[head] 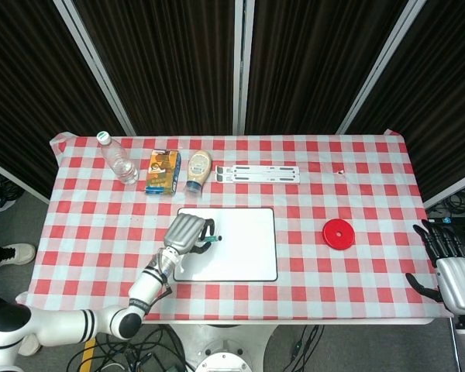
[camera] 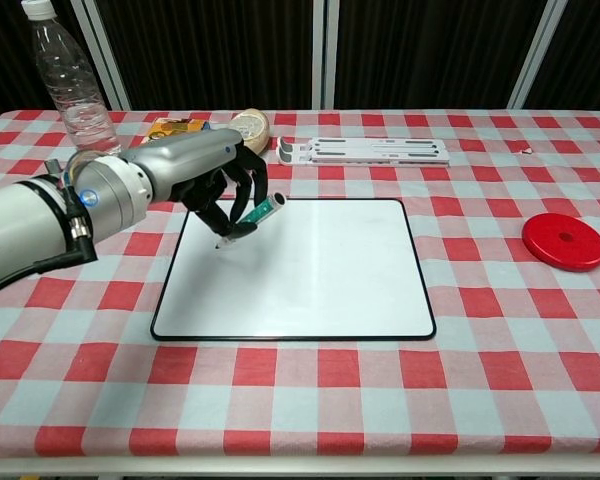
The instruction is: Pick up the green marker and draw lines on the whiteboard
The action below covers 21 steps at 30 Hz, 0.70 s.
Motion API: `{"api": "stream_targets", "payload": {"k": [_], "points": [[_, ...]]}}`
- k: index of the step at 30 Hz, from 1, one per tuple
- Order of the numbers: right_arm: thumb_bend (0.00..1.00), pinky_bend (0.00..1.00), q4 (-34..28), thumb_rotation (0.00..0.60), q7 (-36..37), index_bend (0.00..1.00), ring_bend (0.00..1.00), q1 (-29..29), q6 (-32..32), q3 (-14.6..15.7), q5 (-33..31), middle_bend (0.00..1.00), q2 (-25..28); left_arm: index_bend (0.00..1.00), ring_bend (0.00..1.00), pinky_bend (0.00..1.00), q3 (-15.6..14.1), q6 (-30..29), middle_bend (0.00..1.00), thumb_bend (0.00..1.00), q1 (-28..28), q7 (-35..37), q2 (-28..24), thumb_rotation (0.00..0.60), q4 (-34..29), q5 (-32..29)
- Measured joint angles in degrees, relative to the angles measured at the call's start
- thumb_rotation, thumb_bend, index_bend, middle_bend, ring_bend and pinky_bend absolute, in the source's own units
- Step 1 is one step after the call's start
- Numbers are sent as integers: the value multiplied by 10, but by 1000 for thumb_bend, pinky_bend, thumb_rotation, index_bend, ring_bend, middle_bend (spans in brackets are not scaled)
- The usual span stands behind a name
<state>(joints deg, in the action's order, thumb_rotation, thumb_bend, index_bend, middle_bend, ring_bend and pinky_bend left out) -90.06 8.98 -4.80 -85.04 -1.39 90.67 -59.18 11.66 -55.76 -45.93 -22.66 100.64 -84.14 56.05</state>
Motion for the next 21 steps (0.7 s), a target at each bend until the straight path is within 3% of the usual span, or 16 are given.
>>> {"api": "stream_targets", "payload": {"k": [10, 21], "points": [[150, 0, -5, 600, -6, 0, 0, 4, -1, 1, -5, 0, 3, 603, 827, 900, 4, 19, 629, 425, -12, 15, 36, 600, 45, -1], [150, 0, -2, 600, 1, 0, 0, 12, -7, 0, -13, 0, 8, 604, 827, 900, 29, 40, 629, 427, -50, 10, 78, 600, 71, -7]]}}
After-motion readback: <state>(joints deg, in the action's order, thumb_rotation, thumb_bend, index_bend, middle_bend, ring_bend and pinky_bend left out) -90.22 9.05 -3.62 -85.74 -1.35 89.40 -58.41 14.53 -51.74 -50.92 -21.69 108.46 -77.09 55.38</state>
